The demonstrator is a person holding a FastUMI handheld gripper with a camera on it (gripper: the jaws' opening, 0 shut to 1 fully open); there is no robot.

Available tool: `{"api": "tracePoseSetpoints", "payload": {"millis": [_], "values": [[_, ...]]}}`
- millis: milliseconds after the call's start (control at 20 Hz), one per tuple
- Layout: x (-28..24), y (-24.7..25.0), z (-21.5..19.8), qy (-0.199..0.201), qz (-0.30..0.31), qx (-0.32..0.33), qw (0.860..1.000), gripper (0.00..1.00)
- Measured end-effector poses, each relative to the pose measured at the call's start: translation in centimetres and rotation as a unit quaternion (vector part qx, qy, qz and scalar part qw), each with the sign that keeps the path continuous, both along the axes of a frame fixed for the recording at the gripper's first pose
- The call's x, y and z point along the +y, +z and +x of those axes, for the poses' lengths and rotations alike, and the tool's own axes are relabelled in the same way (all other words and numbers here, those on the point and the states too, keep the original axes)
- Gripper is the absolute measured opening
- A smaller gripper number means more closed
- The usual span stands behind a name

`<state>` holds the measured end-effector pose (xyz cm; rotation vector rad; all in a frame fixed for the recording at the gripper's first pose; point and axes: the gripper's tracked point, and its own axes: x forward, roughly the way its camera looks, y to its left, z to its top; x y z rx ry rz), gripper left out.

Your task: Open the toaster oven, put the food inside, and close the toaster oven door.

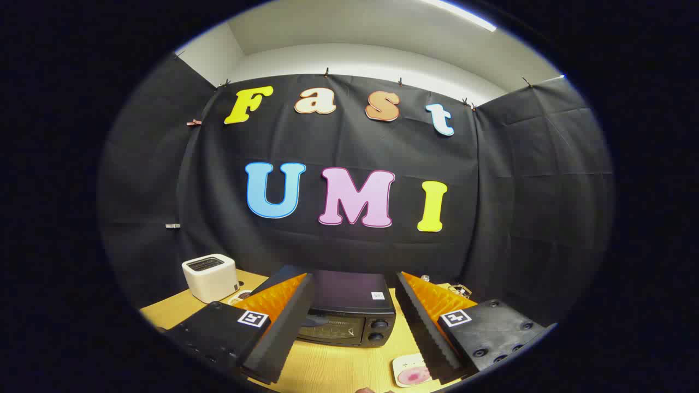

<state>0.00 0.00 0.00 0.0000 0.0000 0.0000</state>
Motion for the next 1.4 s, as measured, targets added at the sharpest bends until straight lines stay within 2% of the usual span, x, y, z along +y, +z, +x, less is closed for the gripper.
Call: {"api": "tracePoseSetpoints", "payload": {"millis": [950, 1400], "values": [[2.6, -2.6, 0.6, 0.018, 0.006, 0.038, 0.999, 0.98], [5.5, -6.3, 3.8, 0.012, 0.019, 0.073, 0.997, 0.98]]}}
